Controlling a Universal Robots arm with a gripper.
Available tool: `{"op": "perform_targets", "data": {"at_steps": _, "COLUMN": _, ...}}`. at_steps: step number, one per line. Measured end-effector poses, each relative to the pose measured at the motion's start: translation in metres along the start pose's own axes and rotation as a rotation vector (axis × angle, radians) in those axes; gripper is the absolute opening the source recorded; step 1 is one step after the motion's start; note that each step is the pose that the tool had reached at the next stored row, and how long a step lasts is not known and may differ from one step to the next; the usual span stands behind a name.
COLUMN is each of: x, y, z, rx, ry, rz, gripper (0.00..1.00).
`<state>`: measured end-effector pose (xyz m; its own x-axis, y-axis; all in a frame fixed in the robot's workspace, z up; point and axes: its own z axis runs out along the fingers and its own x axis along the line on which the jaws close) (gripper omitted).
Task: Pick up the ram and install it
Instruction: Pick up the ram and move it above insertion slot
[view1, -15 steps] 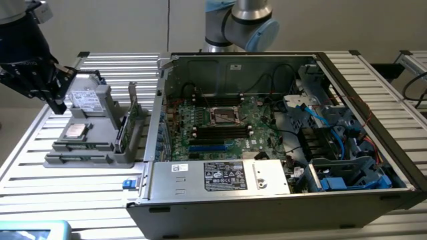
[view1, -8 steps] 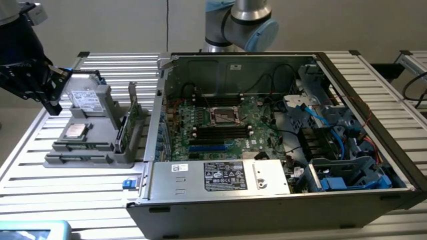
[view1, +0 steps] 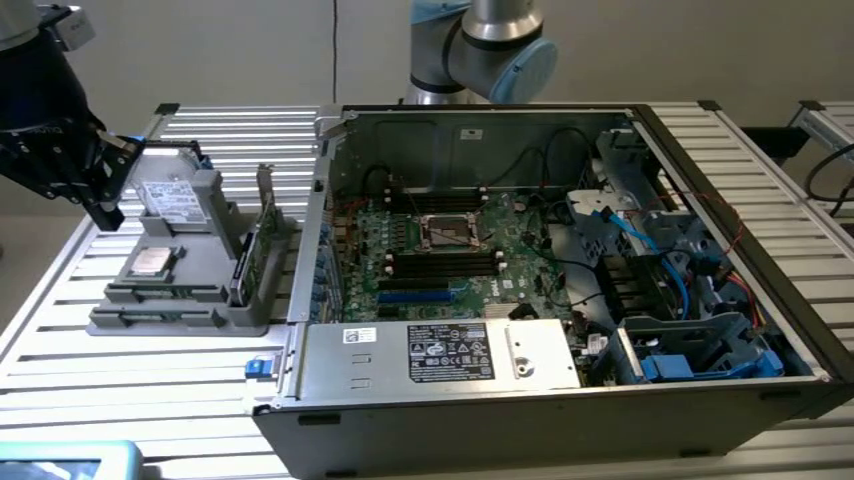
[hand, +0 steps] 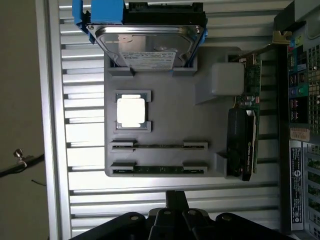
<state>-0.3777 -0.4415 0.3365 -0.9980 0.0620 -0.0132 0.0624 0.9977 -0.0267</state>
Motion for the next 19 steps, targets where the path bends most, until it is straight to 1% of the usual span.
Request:
{"op": "perform_targets", "data": {"at_steps": 3, "x": 0.0003, "y": 0.0002, "z": -0.0001, "rx": 0.0005, "ry": 0.0002, "rz": -0.002, "gripper": 0.11}}
{"op": "perform_targets", "data": {"at_steps": 4, "x": 0.0003, "y": 0.0002, "z": -0.0001, "rx": -0.0003, "ry": 0.0010, "rz": -0.011, "gripper": 0.11}}
{"op": "perform_targets", "data": {"at_steps": 5, "x": 0.0003, "y": 0.0002, "z": -0.0001, "rx": -0.0043, "ry": 0.0021, "rz": -0.025, "gripper": 0.11}}
{"op": "perform_targets", "data": {"at_steps": 6, "x": 0.0003, "y": 0.0003, "z": -0.0001, "rx": -0.0073, "ry": 0.0019, "rz": -0.042, "gripper": 0.11}}
{"op": "perform_targets", "data": {"at_steps": 7, "x": 0.0003, "y": 0.0003, "z": -0.0001, "rx": -0.0091, "ry": 0.0015, "rz": -0.061, "gripper": 0.11}}
{"op": "perform_targets", "data": {"at_steps": 13, "x": 0.0003, "y": 0.0002, "z": 0.0000, "rx": -0.0158, "ry": -0.0009, "rz": -0.170, "gripper": 0.11}}
{"op": "perform_targets", "data": {"at_steps": 19, "x": 0.0003, "y": 0.0002, "z": 0.0000, "rx": -0.0178, "ry": -0.0031, "rz": -0.279, "gripper": 0.11}}
